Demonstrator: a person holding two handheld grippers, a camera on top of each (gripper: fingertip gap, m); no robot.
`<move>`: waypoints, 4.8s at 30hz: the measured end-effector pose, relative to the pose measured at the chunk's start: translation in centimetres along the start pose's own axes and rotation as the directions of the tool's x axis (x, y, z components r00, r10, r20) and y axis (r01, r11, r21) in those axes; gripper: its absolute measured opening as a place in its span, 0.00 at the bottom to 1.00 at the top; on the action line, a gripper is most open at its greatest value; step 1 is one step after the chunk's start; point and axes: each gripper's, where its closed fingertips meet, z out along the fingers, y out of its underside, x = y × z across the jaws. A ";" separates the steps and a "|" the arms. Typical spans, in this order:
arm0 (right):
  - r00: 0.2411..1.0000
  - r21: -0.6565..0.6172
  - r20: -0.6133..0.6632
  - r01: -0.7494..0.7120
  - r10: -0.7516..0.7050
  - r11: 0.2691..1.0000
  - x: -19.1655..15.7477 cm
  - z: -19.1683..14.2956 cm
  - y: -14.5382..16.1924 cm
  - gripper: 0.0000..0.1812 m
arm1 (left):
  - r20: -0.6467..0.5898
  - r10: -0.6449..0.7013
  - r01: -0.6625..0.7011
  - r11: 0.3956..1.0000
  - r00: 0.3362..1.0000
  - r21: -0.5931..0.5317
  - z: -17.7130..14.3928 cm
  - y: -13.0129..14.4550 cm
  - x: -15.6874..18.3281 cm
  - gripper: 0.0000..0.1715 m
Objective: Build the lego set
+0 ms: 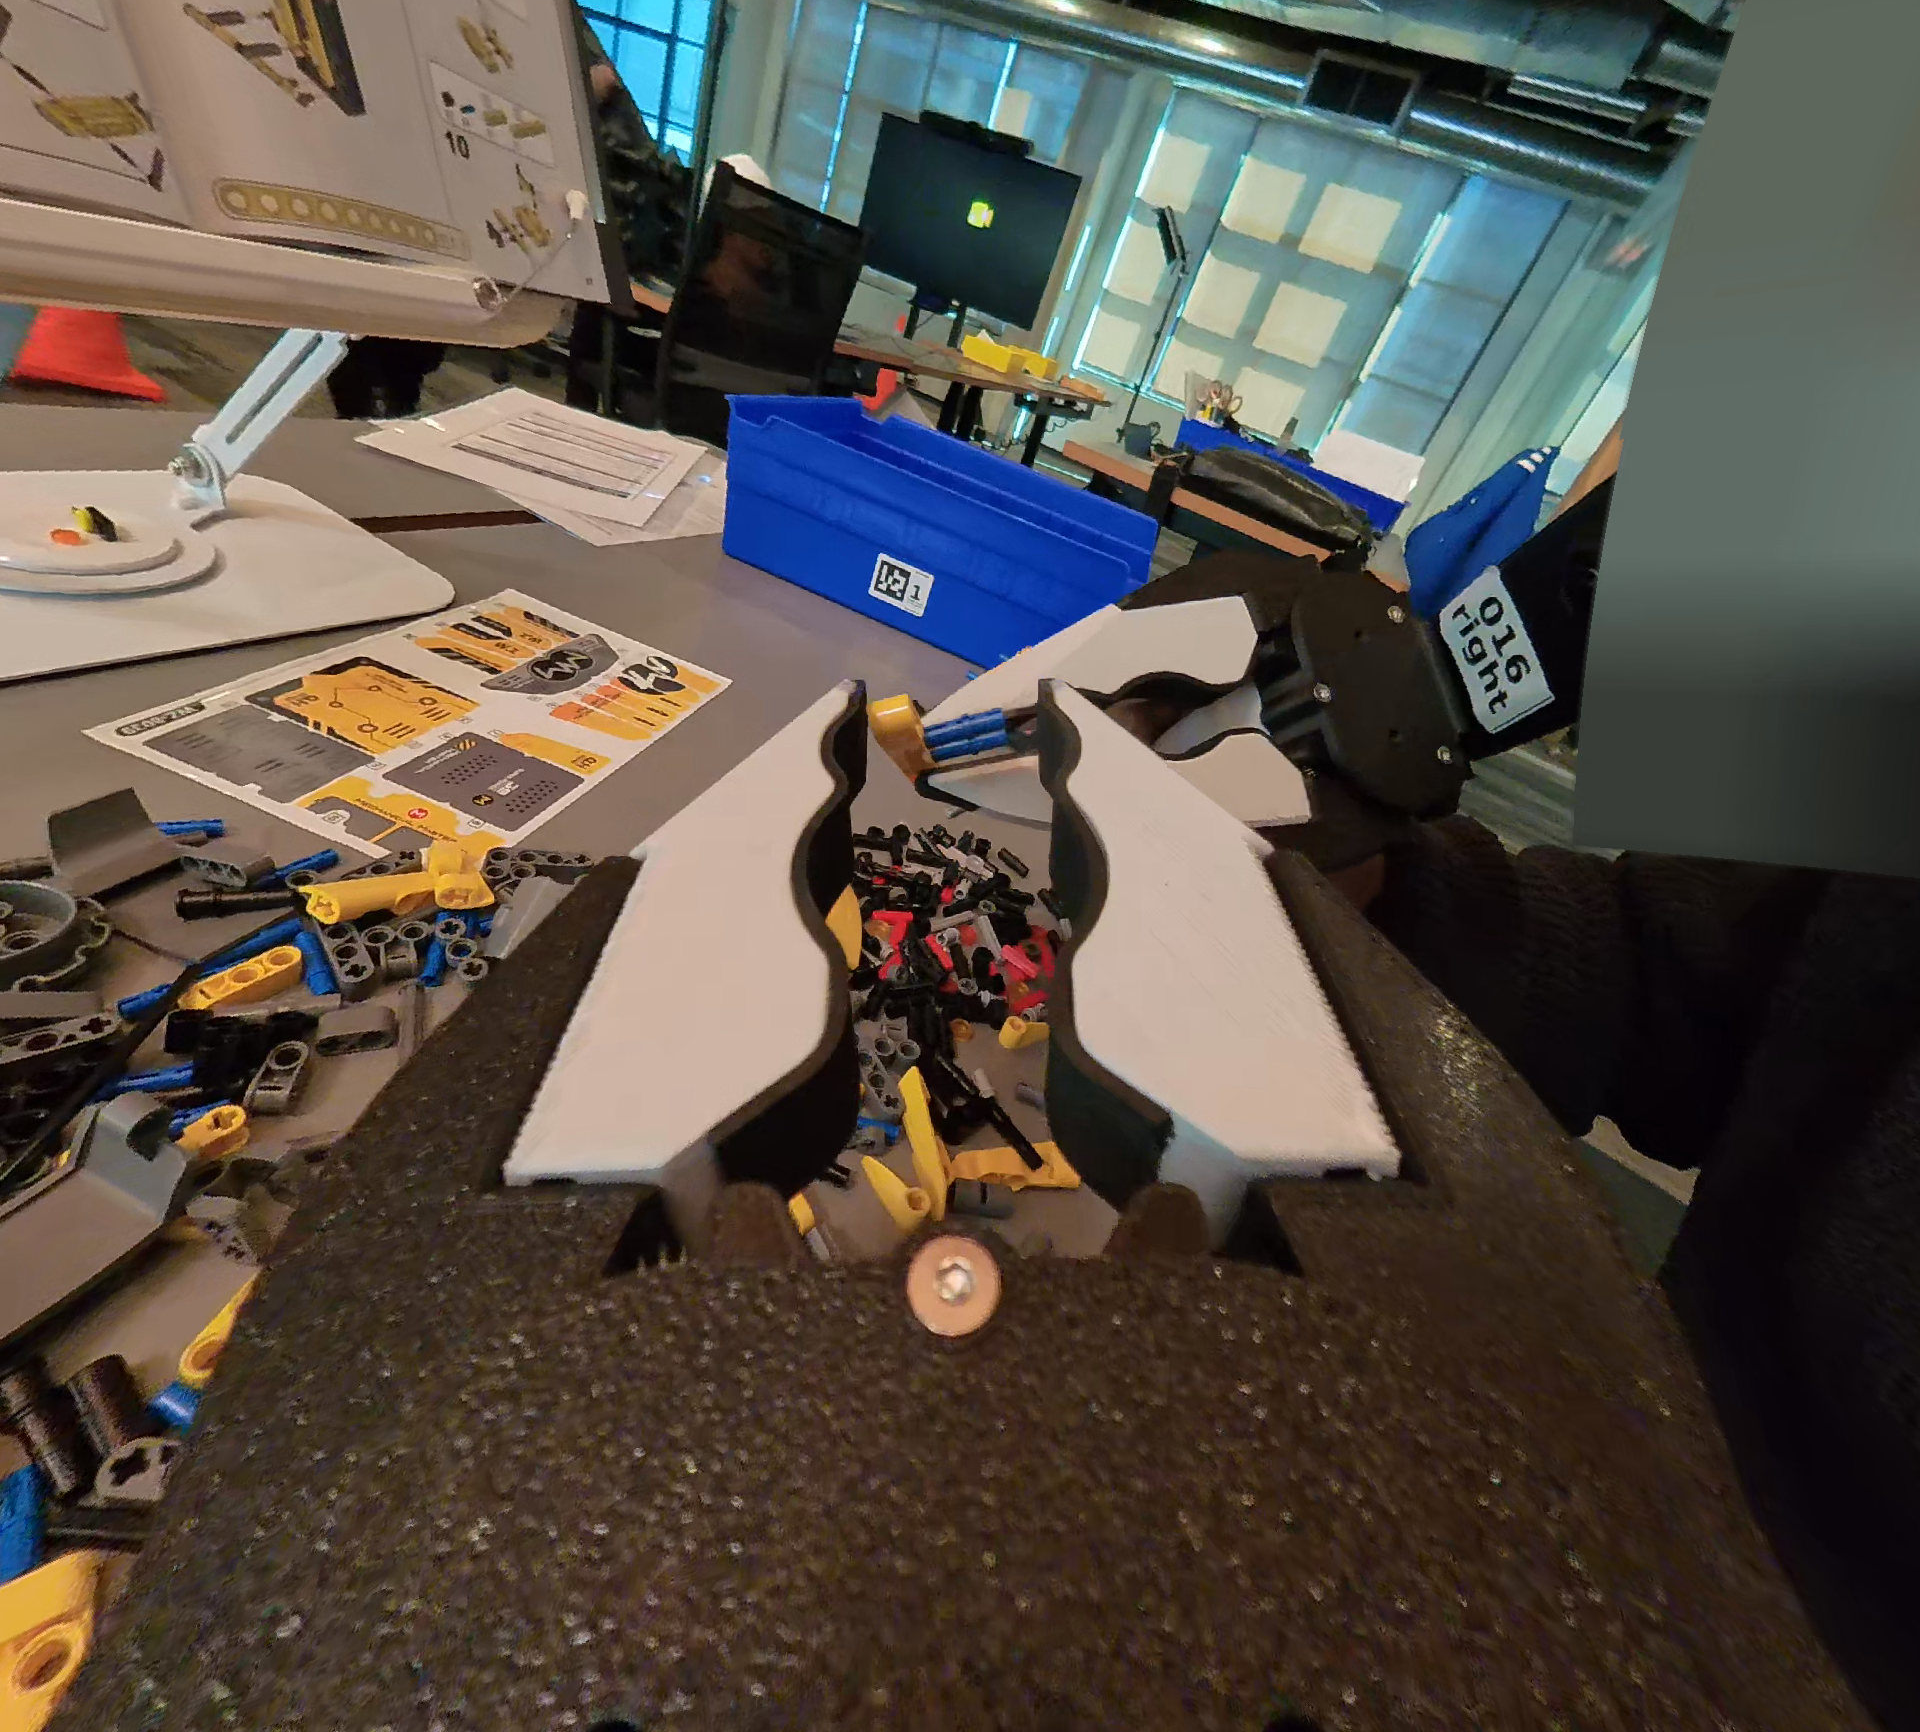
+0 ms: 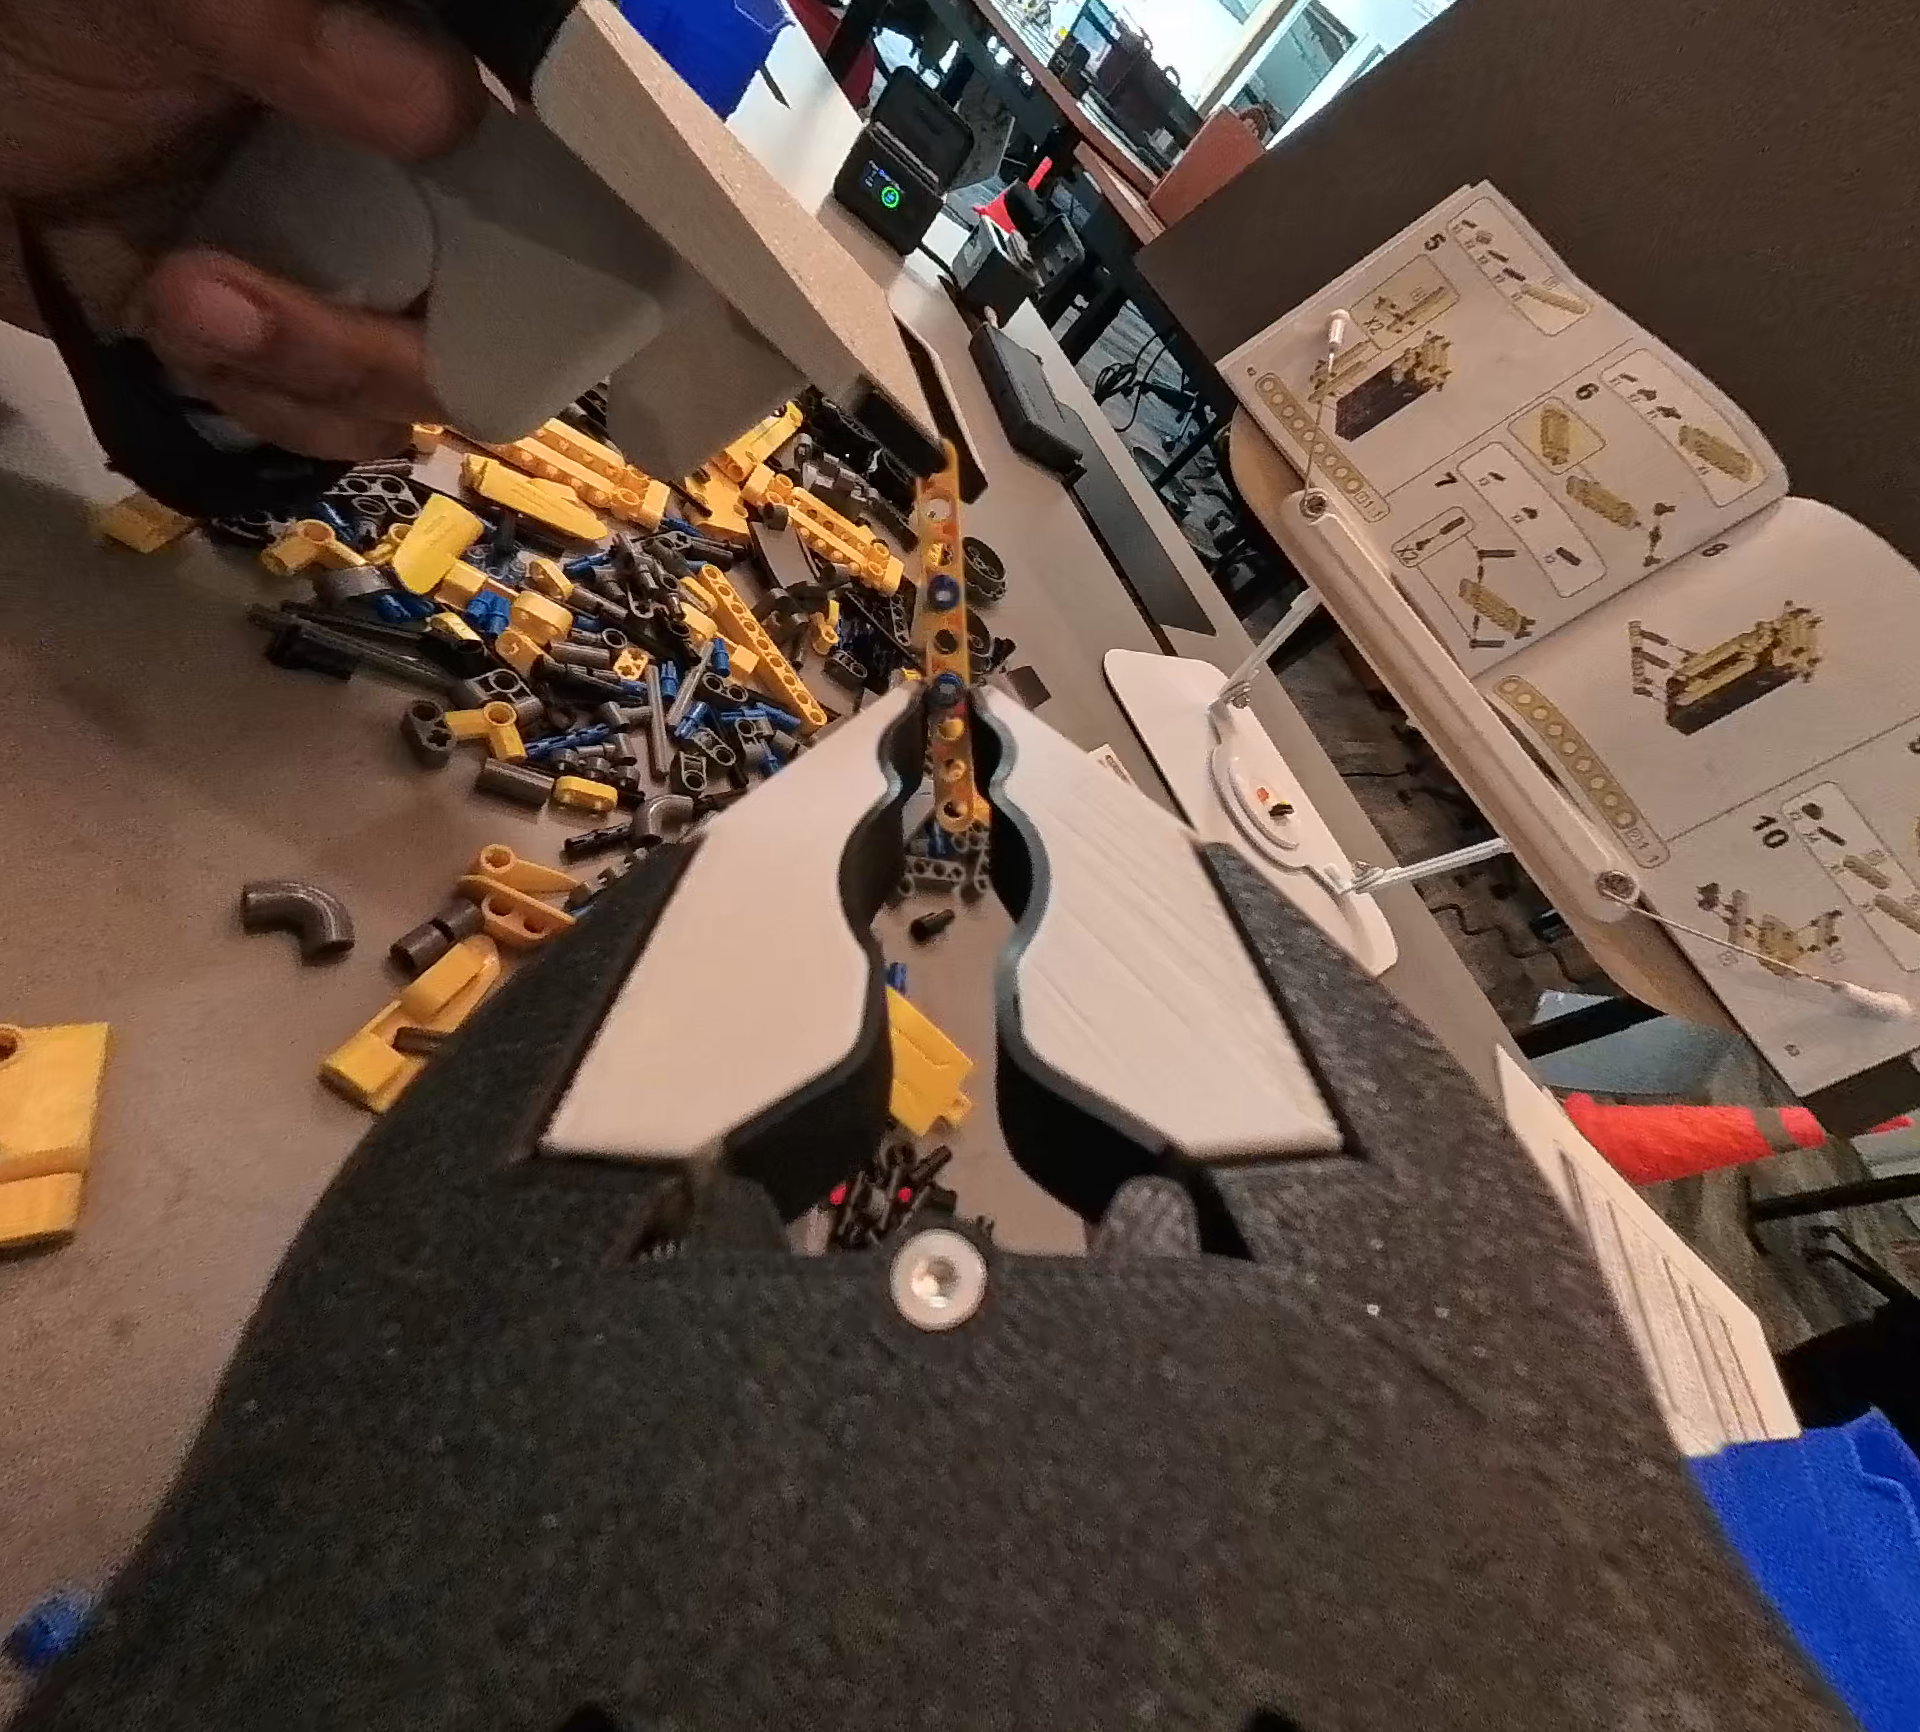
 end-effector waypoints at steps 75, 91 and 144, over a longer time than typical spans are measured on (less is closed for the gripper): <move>0.347 0.089 0.687 -0.912 0.638 0.401 -0.5 -4.0 -5.6 0.16 | -0.271 -0.114 0.134 0.989 0.956 0.058 -0.8 -1.5 3.6 0.04; 0.625 0.206 0.588 -0.729 0.513 0.652 -0.4 -4.1 -4.9 0.15 | -0.164 0.101 -0.103 0.995 0.981 -0.004 0.3 0.5 4.2 0.33; 0.642 0.182 0.605 -0.687 0.471 0.703 -0.5 -5.1 -5.5 0.15 | -0.195 0.199 -0.191 0.980 0.960 0.059 -0.5 -0.6 5.3 0.17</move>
